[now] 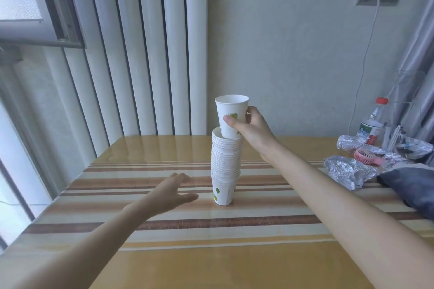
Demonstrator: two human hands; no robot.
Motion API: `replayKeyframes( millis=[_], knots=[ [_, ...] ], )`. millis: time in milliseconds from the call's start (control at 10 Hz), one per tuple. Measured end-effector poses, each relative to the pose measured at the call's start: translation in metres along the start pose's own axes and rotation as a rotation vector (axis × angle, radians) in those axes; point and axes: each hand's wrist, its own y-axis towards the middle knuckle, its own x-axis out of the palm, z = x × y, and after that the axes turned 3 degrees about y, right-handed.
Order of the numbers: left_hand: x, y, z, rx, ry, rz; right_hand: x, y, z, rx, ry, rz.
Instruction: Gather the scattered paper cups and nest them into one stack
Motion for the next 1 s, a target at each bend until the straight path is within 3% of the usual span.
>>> replayKeyframes(
  millis=[200,400,500,700,900,1000],
  knots=[
    [0.01,-0.002,-0.009,0.016,-0.007,0.001,0.007,0.003,0.002,0.002,0.013,-0.035],
    [0.014,-0.001,-0.013,0.032,-0.026,0.018,0.007,-0.006,0.029,0.138,-0.132,-0.111],
    [0.016,-0.001,-0.017,0.037,-0.025,0.016,0.002,-0.017,0.04,0.104,-0.188,-0.115],
    [0.011,-0.006,-0.025,0.034,-0.011,0.024,-0.005,-0.018,0.031,-0.354,-0.663,-0.051],
    [0.01,-0.015,-0.022,0.069,0.147,-0.013,-0.01,-0.021,0.03,-0.35,-0.792,-0.119],
    [-0.007,-0.032,-0.01,0.152,0.314,0.119,-0.034,-0.033,0.014,-0.44,-0.903,-0.1]
  ],
)
